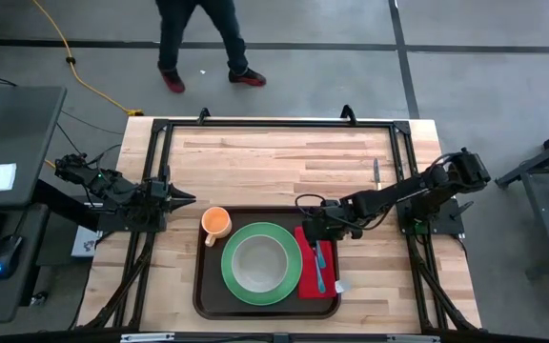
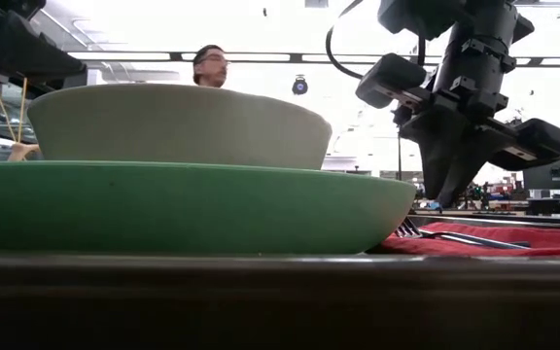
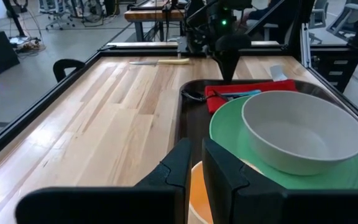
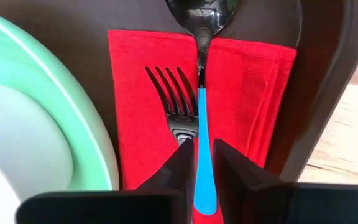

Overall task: Set up tray
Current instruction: Put the spoon on the table napkin to the left of the fork on the serving tray

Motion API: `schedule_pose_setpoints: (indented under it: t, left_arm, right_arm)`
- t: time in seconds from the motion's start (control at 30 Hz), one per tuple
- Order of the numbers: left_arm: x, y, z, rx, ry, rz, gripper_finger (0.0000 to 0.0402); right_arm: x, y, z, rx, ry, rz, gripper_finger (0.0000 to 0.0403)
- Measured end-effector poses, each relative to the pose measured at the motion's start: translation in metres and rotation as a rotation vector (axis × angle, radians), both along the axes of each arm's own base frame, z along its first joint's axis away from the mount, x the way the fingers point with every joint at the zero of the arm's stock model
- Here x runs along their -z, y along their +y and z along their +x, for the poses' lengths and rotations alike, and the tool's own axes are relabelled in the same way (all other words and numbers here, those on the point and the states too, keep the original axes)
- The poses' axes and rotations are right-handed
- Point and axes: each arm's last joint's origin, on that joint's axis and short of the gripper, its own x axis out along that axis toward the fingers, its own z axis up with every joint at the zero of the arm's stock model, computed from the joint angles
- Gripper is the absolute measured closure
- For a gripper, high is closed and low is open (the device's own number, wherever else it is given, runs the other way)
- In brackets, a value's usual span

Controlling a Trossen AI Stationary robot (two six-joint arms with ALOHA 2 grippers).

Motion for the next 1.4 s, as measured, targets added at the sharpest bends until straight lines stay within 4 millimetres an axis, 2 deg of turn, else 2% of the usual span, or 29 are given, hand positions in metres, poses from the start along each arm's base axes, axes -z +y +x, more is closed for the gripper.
schedule_pose_setpoints:
  t: [0.4, 0.7, 0.83, 0.9, 1.0, 1.23, 1.3, 1.4]
  left_arm:
    - [0.002, 0.000, 0.000, 0.000, 0.015, 0.008, 0.0332]
    - [0.002, 0.000, 0.000, 0.000, 0.015, 0.008, 0.0332]
    - [0.001, 0.000, 0.000, 0.000, 0.015, 0.007, 0.0332]
    - [0.001, 0.000, 0.000, 0.000, 0.015, 0.007, 0.0332]
    - [0.001, 0.000, 0.000, 0.000, 0.015, 0.007, 0.0332]
    - [0.001, 0.000, 0.000, 0.000, 0.015, 0.008, 0.0332]
    - [0.001, 0.000, 0.000, 0.000, 0.015, 0.008, 0.0332]
    - [0.001, 0.000, 0.000, 0.000, 0.015, 0.008, 0.0332]
  right_arm:
    - [-0.001, -0.008, 0.004, -0.039, -0.034, -0.004, 0.0287]
    - [-0.002, -0.008, 0.006, -0.027, -0.063, -0.018, 0.0277]
    - [-0.003, -0.007, 0.008, -0.086, -0.092, -0.035, 0.0276]
    - [-0.006, -0.007, 0.006, -0.094, -0.052, -0.036, 0.0276]
    - [-0.019, -0.007, 0.005, -0.098, 0.045, -0.075, 0.0276]
    - [-0.078, -0.008, 0.012, -0.163, 0.112, -0.205, 0.0276]
    - [-0.085, -0.008, 0.010, -0.162, 0.134, -0.222, 0.0276]
    - [-0.086, -0.010, 0.007, -0.139, 0.175, -0.234, 0.0276]
